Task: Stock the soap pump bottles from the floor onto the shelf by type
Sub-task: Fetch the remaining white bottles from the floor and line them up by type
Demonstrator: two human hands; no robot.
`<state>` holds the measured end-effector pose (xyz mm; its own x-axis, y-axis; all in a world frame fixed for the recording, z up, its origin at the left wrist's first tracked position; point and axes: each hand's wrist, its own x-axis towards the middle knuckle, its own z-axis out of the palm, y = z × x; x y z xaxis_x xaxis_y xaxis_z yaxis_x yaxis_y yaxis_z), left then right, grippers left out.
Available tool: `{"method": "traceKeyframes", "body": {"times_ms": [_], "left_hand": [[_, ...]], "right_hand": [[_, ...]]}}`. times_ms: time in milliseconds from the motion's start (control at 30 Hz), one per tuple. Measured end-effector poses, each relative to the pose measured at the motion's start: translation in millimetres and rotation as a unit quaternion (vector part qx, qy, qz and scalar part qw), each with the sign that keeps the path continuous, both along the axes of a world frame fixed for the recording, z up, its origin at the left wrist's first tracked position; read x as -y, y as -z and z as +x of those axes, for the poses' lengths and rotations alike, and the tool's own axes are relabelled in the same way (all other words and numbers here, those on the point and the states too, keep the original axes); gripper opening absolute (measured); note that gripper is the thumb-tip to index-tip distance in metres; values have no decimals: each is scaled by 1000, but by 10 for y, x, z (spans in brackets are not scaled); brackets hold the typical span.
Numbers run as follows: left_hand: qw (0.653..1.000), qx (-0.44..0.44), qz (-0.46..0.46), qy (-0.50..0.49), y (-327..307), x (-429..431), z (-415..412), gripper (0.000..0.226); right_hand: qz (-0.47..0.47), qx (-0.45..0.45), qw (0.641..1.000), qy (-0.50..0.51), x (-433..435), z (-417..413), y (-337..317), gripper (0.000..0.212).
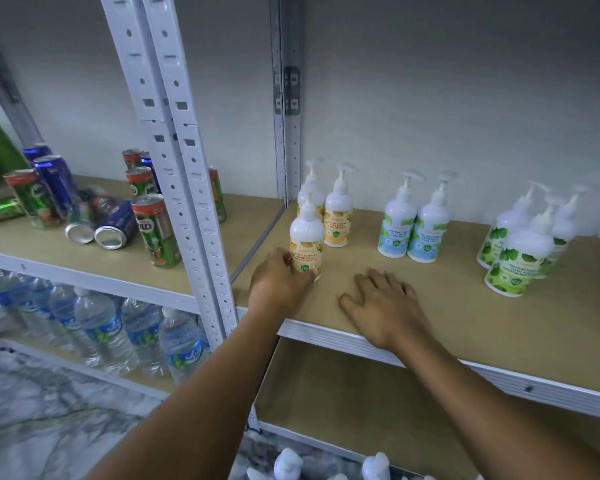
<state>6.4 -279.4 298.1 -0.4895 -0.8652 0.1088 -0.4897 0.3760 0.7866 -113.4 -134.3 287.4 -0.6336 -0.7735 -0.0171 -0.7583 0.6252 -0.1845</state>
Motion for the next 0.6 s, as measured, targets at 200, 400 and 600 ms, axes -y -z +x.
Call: {"method": "traceKeyframes", "body": {"times_ms": [200, 400, 600], "left_hand": [[999, -18, -27, -18, 31, 217, -205, 55], [999, -23, -39, -17, 37, 322, -317, 45], [997, 8, -70, -26, 45, 344, -366, 47]], "right_hand": [[-5, -5, 1000, -1, 11, 4, 10, 70], [-8, -4, 1000, 2, 30, -5, 23, 70], [-13, -7, 1000, 1, 26, -8, 31, 70]]}}
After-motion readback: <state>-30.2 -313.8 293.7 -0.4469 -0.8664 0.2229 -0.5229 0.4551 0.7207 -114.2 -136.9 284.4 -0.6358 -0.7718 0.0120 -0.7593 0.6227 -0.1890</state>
